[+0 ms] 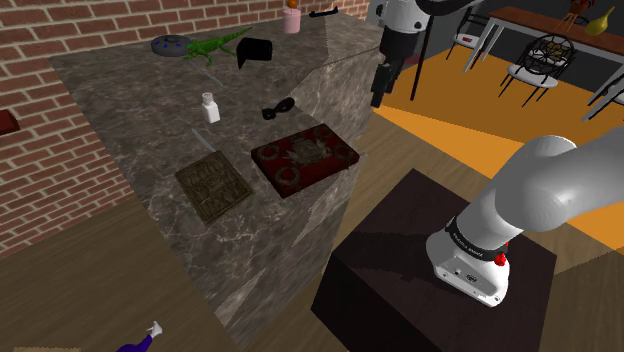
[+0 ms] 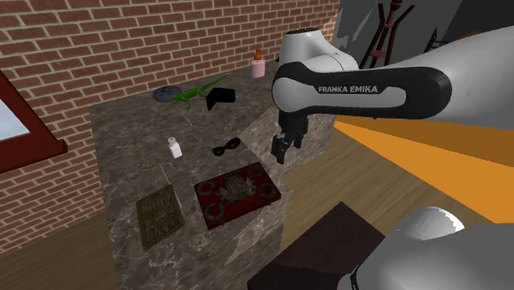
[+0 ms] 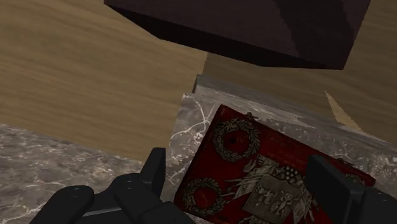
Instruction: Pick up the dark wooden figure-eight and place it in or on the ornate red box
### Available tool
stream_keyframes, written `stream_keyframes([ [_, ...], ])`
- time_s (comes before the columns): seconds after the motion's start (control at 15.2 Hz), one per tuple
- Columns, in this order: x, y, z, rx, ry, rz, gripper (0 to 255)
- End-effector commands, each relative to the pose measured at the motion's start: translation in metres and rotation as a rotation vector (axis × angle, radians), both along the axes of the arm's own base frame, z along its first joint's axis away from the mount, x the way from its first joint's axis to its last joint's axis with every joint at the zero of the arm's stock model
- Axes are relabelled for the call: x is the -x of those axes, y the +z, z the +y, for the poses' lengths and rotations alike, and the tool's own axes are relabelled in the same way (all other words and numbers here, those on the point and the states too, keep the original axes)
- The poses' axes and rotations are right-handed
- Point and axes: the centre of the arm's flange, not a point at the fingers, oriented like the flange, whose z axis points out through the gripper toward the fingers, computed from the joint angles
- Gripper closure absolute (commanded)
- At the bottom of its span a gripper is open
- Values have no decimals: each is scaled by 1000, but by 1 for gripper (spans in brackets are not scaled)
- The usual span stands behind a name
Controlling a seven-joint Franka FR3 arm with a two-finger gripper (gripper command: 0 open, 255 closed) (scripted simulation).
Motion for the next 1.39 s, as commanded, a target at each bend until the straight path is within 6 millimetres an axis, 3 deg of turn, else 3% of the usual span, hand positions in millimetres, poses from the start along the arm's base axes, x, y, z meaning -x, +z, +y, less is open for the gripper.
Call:
stream_keyframes([
  [0.0, -17, -15, -7, -2, 21, -27, 0],
  [1.32, -208, -150, -40, -25, 227, -263, 0],
])
